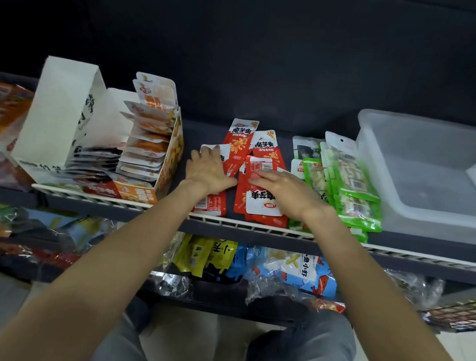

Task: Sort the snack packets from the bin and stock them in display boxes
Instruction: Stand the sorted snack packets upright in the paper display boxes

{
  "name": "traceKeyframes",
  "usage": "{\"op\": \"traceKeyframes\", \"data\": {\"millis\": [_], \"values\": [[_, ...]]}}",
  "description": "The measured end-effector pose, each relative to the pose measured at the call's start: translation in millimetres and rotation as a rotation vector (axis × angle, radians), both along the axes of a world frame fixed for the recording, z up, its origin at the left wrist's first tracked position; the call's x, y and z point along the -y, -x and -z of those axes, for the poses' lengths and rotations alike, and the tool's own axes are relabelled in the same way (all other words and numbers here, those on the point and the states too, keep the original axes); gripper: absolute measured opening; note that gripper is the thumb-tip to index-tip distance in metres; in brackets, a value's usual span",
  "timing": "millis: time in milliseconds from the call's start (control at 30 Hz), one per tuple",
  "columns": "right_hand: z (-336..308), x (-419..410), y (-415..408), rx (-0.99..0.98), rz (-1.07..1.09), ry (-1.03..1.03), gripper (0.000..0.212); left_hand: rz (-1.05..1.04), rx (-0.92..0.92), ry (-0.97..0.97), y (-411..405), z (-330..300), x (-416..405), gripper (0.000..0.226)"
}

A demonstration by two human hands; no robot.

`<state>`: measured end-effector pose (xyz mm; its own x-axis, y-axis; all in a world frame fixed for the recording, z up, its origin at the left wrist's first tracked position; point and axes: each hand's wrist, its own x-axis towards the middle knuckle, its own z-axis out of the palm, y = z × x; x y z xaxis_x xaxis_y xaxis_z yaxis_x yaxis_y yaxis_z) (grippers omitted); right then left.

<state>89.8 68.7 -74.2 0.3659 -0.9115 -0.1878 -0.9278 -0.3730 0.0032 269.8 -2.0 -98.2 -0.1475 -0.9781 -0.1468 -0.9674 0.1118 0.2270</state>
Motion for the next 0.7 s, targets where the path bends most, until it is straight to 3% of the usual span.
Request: {"op": "traceKeyframes", "data": {"millis": [167, 300, 367, 433, 533, 600, 700], "values": [[-2, 2, 12, 0.02, -0.104, 0.051, 0.052, 0.109, 0.1, 0.172, -12, -4, -10, 0.046], [-1, -10, 8, 0.217, -0.098, 0.196, 0.036, 0.125, 0.083, 0.295, -20, -10, -21, 0.032], [-2, -18, 0, 0.459, -0.016, 0.378, 0.029, 0.127, -0.081, 0.378, -29, -22, -26, 0.026], [-9, -23, -6, 0.755, 0.267, 0.508, 0.026, 0.116, -0.376, 0.428, -40, -41, -38, 0.021], [-25, -27, -12, 1.203, 0.603, 0.345, 0.027, 0.043, -0.929, 0.264, -59, -81, -68, 0.022], [-36, -31, -18, 1.268, 0.606, 0.296, 0.029, -0.001, -1.128, 0.224, -74, -104, -86, 0.017], [-54, -37, -34, 1.333, 0.526, 0.26, 0.022, 0.037, -1.203, 0.32, -103, -134, -104, 0.011]]}}
